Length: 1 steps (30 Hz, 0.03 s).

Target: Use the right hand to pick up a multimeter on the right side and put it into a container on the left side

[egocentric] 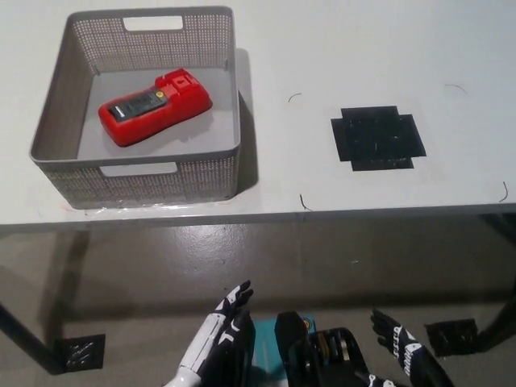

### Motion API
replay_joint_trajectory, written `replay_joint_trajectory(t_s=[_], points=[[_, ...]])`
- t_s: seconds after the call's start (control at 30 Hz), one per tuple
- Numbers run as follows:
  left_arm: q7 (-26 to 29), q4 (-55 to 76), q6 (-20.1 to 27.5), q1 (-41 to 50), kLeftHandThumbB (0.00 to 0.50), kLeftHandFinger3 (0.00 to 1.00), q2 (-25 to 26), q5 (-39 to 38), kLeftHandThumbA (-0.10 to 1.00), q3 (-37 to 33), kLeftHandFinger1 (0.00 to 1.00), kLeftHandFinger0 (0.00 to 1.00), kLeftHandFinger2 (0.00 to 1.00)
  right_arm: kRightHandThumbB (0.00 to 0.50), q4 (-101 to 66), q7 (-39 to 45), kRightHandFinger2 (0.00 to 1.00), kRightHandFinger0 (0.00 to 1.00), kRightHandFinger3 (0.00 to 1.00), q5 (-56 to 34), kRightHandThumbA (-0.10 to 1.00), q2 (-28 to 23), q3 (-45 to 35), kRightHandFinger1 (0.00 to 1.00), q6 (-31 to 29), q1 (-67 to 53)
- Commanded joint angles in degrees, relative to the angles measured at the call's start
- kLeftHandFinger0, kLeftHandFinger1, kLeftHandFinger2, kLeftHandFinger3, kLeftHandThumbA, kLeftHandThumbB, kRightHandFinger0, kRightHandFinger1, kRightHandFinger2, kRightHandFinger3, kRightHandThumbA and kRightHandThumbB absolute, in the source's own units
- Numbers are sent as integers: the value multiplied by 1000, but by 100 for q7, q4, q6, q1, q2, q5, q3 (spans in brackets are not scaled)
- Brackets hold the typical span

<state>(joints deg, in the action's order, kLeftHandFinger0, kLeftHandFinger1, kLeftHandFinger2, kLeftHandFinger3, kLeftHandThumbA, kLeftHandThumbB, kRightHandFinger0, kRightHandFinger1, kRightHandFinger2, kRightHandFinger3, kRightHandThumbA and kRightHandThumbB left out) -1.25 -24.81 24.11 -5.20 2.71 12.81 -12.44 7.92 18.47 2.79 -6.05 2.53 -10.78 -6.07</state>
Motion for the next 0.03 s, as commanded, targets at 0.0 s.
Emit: replay_joint_trajectory(t_s=[0.0], points=[[250,135,282,-118,483,1000,-99,-192,1000,117,1000,1000,1000,396,156,-592,1000,1000,1000,888,1000,-148,174,1000,-1267,268]])
